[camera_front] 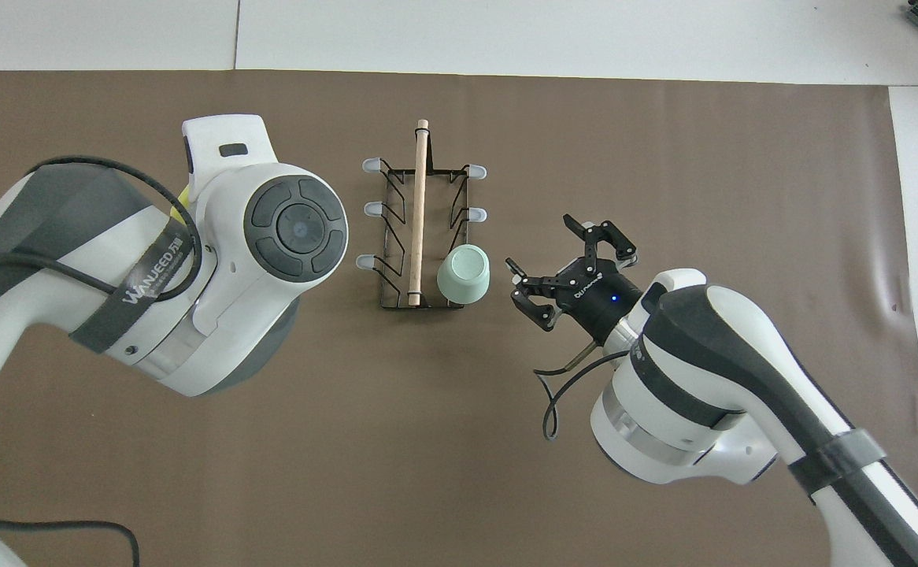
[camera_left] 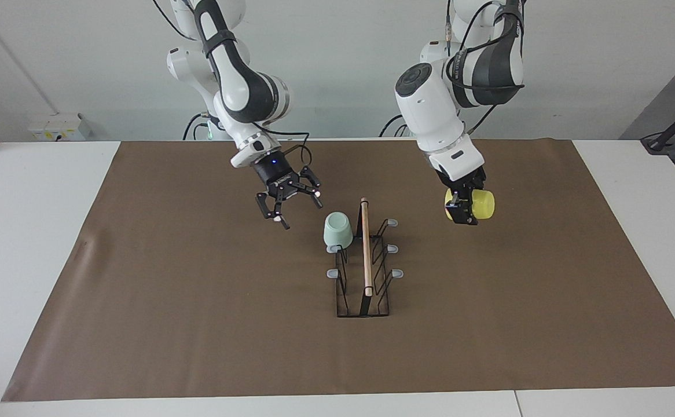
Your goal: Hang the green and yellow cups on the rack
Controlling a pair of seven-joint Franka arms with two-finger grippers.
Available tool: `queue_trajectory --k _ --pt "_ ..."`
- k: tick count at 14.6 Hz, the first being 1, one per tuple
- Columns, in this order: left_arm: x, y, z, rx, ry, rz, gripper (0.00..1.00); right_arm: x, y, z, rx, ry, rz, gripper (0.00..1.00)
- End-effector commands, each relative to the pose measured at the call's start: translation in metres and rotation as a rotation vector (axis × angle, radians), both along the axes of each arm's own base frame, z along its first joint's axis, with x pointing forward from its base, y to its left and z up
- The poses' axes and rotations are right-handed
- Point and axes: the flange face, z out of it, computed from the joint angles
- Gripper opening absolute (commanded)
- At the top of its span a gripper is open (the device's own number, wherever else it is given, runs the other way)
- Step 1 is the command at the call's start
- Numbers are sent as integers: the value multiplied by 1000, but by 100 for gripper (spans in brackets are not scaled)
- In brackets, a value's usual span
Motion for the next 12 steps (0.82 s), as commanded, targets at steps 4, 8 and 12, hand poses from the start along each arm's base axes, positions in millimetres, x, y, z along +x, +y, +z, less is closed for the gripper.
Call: queue_trajectory --k 4,8,12 --pt "-20 -47 -30 134 -110 76 0 30 -36 12 -59 -99 73 100" --pt "-32 -81 -54 171 -174 129 0 52 -56 26 -160 -186 256 100" --pt "-45 -112 -73 186 -241 208 0 77 -104 38 -208 -129 448 100"
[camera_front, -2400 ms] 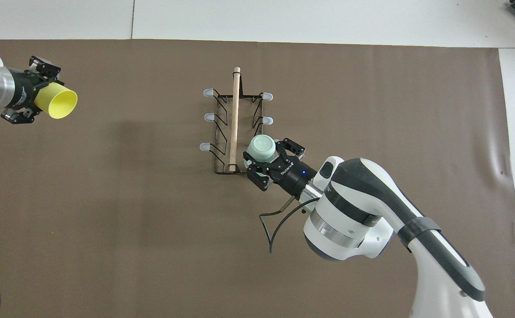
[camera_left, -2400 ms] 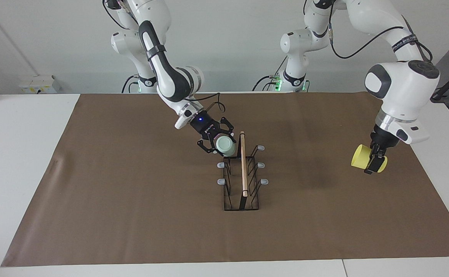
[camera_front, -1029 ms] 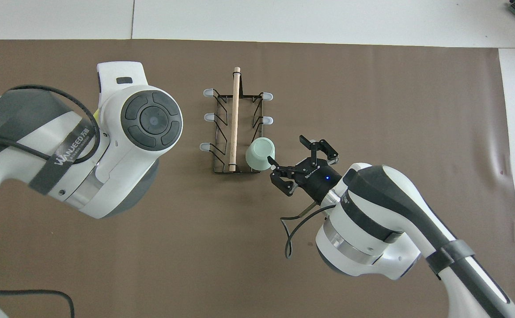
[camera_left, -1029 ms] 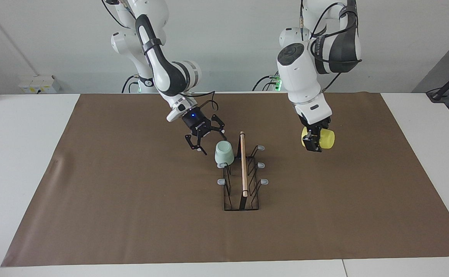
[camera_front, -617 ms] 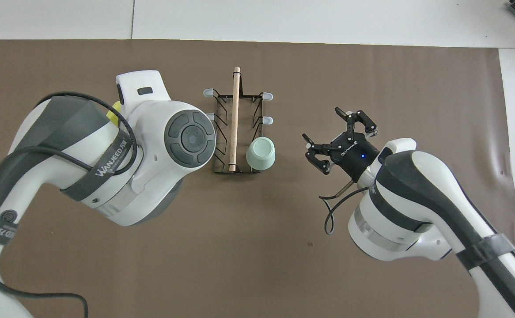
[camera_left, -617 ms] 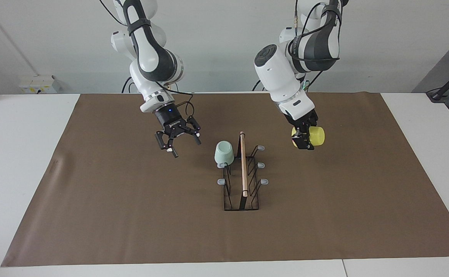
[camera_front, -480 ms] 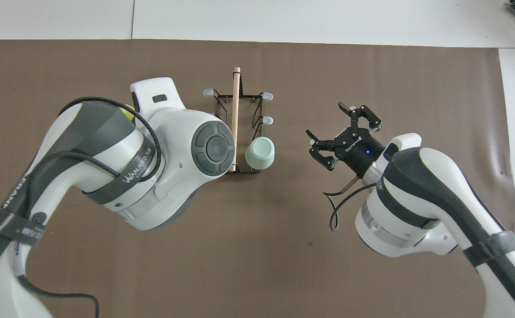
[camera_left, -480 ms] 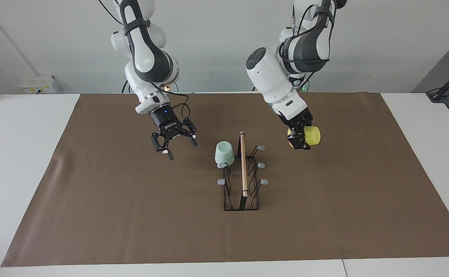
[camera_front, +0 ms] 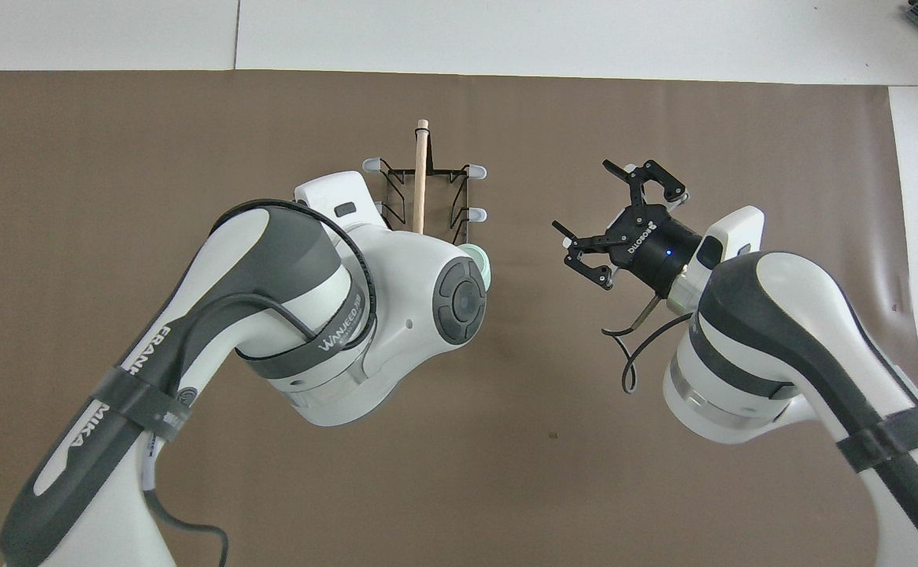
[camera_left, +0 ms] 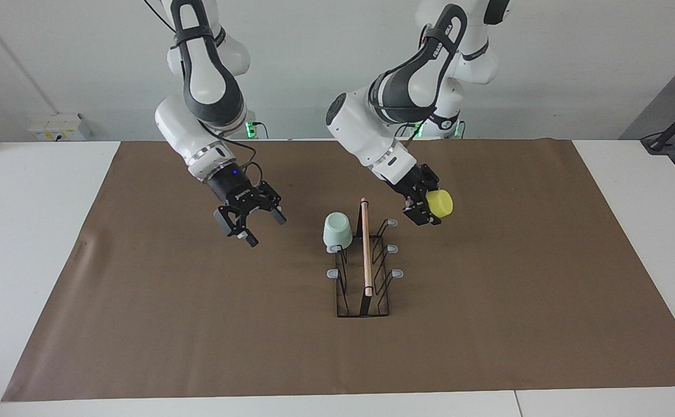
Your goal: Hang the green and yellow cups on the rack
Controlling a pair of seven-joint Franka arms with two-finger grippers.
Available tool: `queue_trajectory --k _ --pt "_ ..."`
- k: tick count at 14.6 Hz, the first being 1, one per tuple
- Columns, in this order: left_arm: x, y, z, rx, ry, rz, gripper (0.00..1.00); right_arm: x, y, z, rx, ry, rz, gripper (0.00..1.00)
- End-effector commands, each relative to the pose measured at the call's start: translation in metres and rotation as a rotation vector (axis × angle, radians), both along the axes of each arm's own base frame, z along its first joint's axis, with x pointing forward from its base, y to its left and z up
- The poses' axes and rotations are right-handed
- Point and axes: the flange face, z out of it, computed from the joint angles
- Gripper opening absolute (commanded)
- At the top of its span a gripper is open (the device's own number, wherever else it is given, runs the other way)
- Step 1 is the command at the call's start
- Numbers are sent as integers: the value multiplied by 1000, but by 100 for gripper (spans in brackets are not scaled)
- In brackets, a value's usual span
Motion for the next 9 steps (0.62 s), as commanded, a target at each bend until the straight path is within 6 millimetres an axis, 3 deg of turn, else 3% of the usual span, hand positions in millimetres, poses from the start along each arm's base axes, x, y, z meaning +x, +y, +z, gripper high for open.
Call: queue_trajectory --k 1,4,7,9 --pt "-2 -18 0 -6 -102 77 0 20 -46 16 -40 96 116 100" --pt "-11 -29 -2 -7 -131 75 0 30 -89 41 -102 243 184 100" --pt "-8 -31 -24 25 -129 80 0 17 -130 62 -197 320 203 100" --pt "-8 -30 -26 44 -133 79 0 7 -159 78 -256 455 170 100"
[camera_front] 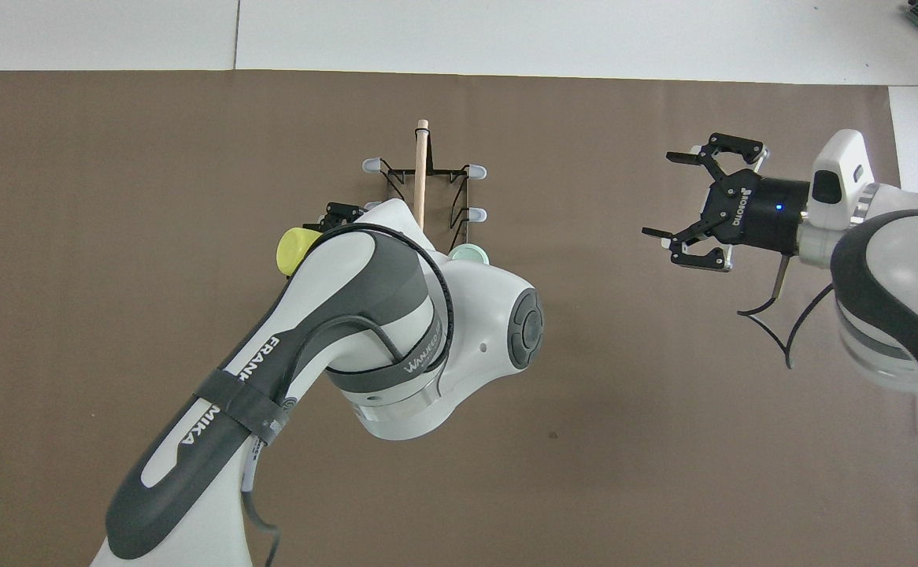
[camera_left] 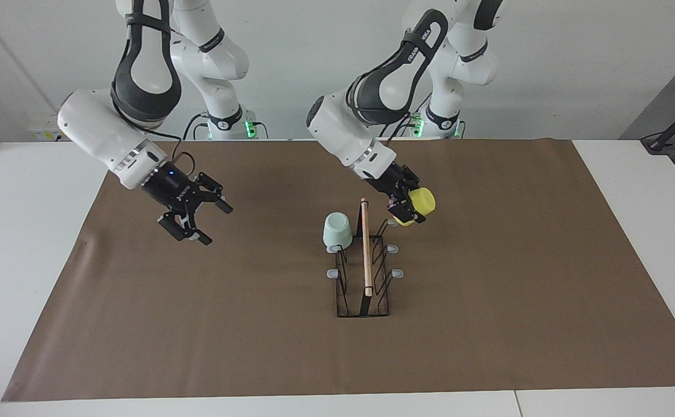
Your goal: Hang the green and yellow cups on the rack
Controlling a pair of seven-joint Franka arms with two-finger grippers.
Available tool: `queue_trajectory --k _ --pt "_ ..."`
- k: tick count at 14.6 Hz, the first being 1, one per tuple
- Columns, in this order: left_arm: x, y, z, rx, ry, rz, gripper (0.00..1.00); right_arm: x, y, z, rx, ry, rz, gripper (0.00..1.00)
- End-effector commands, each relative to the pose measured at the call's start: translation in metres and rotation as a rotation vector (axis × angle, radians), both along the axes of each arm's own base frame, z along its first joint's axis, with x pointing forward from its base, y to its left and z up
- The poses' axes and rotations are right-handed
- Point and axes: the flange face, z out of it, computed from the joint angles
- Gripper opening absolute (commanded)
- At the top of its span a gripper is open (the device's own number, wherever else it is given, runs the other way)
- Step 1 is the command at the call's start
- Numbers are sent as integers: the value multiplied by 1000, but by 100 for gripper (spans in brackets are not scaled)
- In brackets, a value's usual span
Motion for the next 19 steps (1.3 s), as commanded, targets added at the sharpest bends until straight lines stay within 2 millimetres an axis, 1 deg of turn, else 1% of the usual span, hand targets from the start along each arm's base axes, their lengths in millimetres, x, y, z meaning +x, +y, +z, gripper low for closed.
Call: queue_trajectory --k 1,2,4,5,7,9,10,14,16,18,19 --pt "1 -7 -6 40 -20 13 0 -12 -26 33 -109 147 -51 100" --pt "-1 -13 -7 41 -20 8 0 -13 -27 46 -159 183 -69 100" --pt "0 -15 -10 41 -24 11 0 -17 -20 63 -279 256 -116 100" --pt "0 -16 -13 42 -24 14 0 -23 -17 67 -315 299 -150 100" --pt "-5 -23 -12 35 -31 6 0 -32 -1 70 -340 391 -222 100" --pt "-6 -25 -13 30 -34 8 0 -40 10 68 -405 497 -345 100" --pt "-10 -31 -14 27 -33 -6 0 -43 13 68 -416 530 -392 100" --pt "-9 -33 -18 29 -34 -15 0 -50 35 70 -459 604 -517 100" --pt "-6 -36 -17 19 -39 -17 0 -59 39 84 -459 682 -660 100" --pt "-5 -38 -19 14 -40 -24 0 -64 50 94 -458 751 -817 100" --pt "-5 -39 -19 12 -40 -27 0 -65 54 96 -458 768 -851 100"
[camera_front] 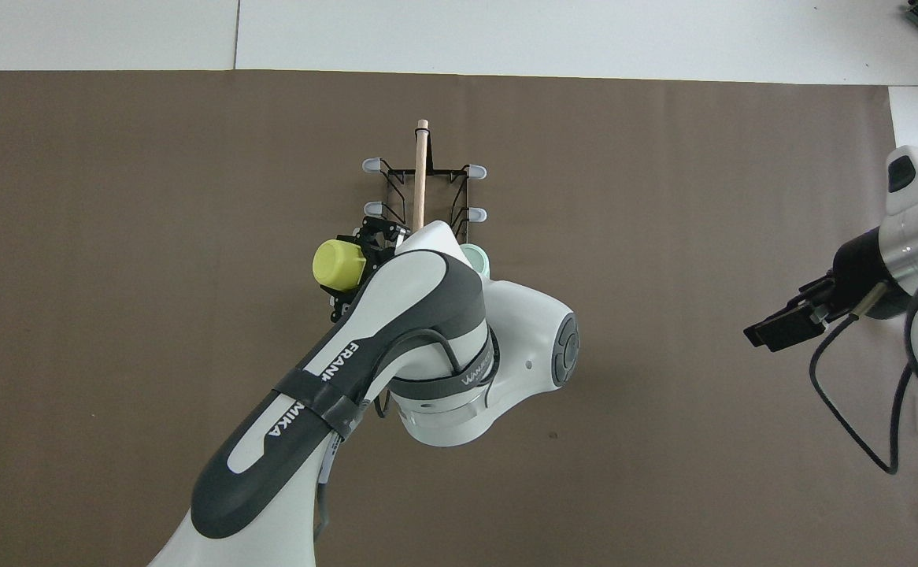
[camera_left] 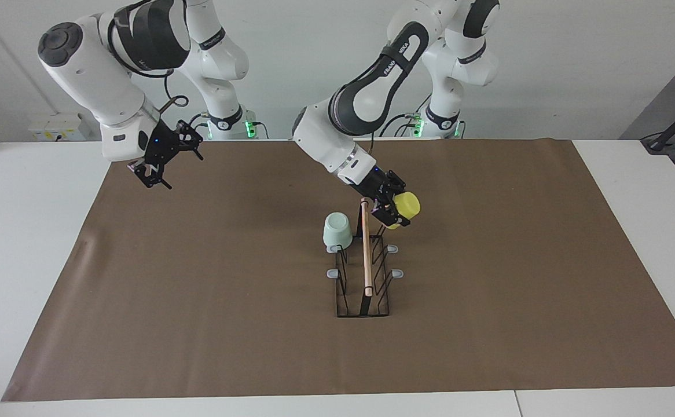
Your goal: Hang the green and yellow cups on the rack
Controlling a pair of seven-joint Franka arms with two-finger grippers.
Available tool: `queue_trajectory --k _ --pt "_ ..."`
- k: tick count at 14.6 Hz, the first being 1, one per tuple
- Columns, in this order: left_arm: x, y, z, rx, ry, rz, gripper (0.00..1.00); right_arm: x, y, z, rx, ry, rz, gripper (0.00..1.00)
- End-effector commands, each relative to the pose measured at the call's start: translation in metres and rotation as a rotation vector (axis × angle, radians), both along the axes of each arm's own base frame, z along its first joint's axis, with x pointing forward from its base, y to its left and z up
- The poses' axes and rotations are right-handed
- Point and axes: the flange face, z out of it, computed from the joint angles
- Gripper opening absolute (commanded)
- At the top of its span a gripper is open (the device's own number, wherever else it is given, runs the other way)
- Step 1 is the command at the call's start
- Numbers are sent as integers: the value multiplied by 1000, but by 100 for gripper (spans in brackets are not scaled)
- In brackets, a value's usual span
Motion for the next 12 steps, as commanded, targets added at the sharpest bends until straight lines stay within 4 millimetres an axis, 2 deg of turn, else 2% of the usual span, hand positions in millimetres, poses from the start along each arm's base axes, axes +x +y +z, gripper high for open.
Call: queue_trajectory --k 1,6,7,8,9,10,12 --pt "5 -8 -2 3 -27 -7 0 -5 7 12 -55 24 -98 100" --pt "5 -11 -3 -17 -23 -18 0 -7 3 12 -49 16 -110 100" --pt "4 -13 -3 -22 -23 -20 17 -6 2 11 -48 16 -112 100" --pt "4 -13 -3 -23 -22 -19 84 -8 4 12 -51 14 -109 100" --pt "4 -13 -3 -22 -22 -21 100 -9 6 13 -53 18 -103 100" --pt "5 -12 -2 -22 -22 -18 100 -11 18 15 -61 14 -85 100" --pt "5 -12 -1 -19 -25 -16 100 -8 4 20 -121 -10 -127 100"
